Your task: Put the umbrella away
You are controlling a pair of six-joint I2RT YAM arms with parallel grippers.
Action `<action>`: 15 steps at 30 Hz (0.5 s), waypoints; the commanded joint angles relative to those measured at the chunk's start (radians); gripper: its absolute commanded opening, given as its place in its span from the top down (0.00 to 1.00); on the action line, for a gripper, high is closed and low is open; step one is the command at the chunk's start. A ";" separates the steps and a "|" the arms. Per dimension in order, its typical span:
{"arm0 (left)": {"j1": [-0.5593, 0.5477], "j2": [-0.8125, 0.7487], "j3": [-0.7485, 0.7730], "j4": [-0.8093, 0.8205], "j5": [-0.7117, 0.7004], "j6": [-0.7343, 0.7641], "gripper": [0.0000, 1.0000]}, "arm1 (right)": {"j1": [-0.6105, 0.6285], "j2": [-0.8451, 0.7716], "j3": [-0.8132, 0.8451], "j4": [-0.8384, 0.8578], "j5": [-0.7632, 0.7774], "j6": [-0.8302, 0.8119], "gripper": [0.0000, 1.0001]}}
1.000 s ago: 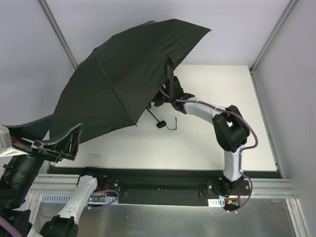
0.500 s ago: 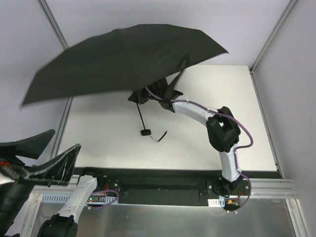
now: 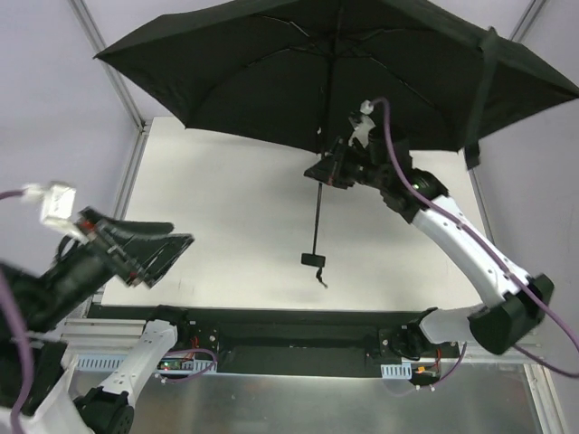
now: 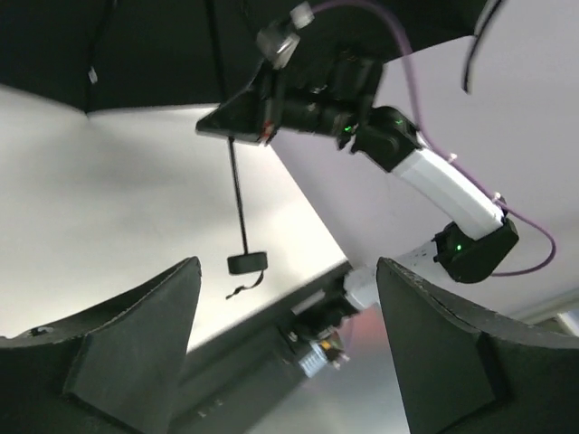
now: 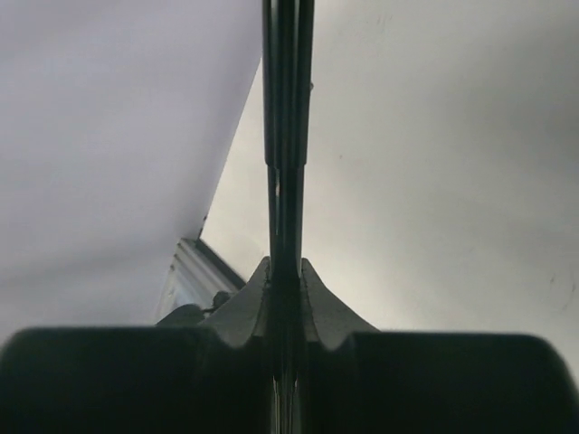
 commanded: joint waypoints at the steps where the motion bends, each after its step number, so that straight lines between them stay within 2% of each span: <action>1: 0.022 0.000 -0.185 0.182 0.158 -0.204 0.20 | -0.038 -0.176 -0.062 -0.023 -0.084 0.138 1.00; 5: 0.041 -0.034 -0.383 0.328 0.161 -0.306 0.20 | -0.075 -0.229 -0.110 0.018 -0.164 0.183 1.00; 8: 0.038 -0.025 -0.483 0.363 0.175 -0.369 0.22 | -0.092 -0.259 -0.156 0.108 -0.219 0.241 1.00; 15: 0.022 0.006 -0.620 0.460 0.204 -0.444 0.22 | -0.113 -0.261 -0.194 0.233 -0.284 0.307 1.00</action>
